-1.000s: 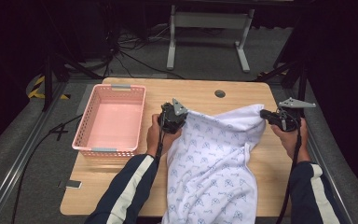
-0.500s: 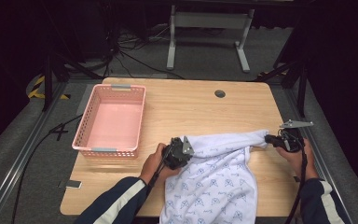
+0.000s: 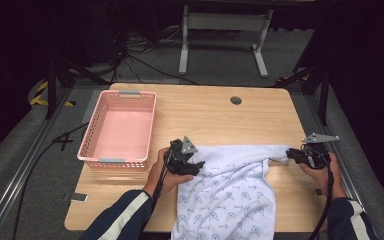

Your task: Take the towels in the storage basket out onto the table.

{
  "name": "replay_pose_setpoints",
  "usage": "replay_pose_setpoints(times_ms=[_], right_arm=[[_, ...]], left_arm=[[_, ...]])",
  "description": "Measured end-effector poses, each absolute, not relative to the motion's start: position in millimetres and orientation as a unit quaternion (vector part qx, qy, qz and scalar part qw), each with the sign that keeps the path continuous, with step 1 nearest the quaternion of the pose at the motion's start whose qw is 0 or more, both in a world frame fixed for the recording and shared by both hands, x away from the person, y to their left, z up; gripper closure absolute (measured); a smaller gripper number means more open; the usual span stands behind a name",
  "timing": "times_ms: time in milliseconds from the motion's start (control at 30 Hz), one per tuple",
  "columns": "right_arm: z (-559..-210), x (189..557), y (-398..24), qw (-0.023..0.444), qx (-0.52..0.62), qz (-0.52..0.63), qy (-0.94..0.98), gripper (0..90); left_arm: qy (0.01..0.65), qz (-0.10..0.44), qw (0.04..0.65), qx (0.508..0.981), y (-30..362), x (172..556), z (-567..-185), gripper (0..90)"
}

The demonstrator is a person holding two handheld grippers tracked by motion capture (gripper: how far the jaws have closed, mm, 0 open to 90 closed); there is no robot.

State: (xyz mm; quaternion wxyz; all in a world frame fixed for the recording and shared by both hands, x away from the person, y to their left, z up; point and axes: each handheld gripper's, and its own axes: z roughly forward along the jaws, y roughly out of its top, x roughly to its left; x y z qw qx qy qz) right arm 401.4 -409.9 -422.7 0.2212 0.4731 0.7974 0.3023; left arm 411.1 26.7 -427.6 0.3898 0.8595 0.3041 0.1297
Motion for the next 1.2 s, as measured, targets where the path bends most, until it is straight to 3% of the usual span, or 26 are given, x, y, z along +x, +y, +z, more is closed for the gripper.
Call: replay_pose_setpoints(times_ms=[133, 233, 267, 300, 400, 567, 733, 767, 967, 1067, 1200], right_arm=[[-421, 404, -409, 0.224, 0.469, 0.312, 0.795, 77.8], [-422, 406, -407, 0.227, 0.464, 0.312, 0.797, 78.2], [-422, 406, -407, 0.227, 0.464, 0.312, 0.797, 78.2], [-422, 407, -405, 0.228, 0.461, 0.314, 0.798, 79.4], [-421, 410, -404, 0.234, 0.457, 0.314, 0.799, 81.9], [-413, 419, -402, 0.252, 0.457, 0.325, 0.789, 88.0], [-404, 437, -397, 0.252, 0.461, 0.334, 0.783, 88.6], [-404, 442, -394, 0.256, 0.464, 0.327, 0.783, 86.9], [-405, 454, -374, 0.242, 0.472, 0.323, 0.784, 56.8], [-414, 459, -367, 0.226, 0.476, 0.302, 0.795, 50.5], [-428, 475, -369, 0.21, 0.502, 0.281, 0.791, 54.2]], left_arm=[[0.312, 0.118, 0.345, 0.877, 14, 435, -440, 33.4], [0.302, 0.113, 0.324, 0.889, 8, 445, -448, 40.2], [0.302, 0.113, 0.324, 0.889, 8, 445, -448, 48.0], [0.293, 0.105, 0.34, 0.887, 9, 448, -448, 62.6], [0.298, 0.127, 0.348, 0.879, 8, 450, -444, 76.8], [0.321, 0.179, 0.364, 0.856, 11, 462, -431, 80.9], [0.35, 0.217, 0.377, 0.83, 15, 483, -420, 84.2], [0.359, 0.216, 0.378, 0.826, 15, 488, -419, 84.2], [0.407, 0.231, 0.342, 0.815, 15, 512, -428, 79.8], [0.415, 0.231, 0.335, 0.814, 15, 517, -432, 78.2], [0.412, 0.222, 0.313, 0.826, 13, 526, -445, 78.3]])
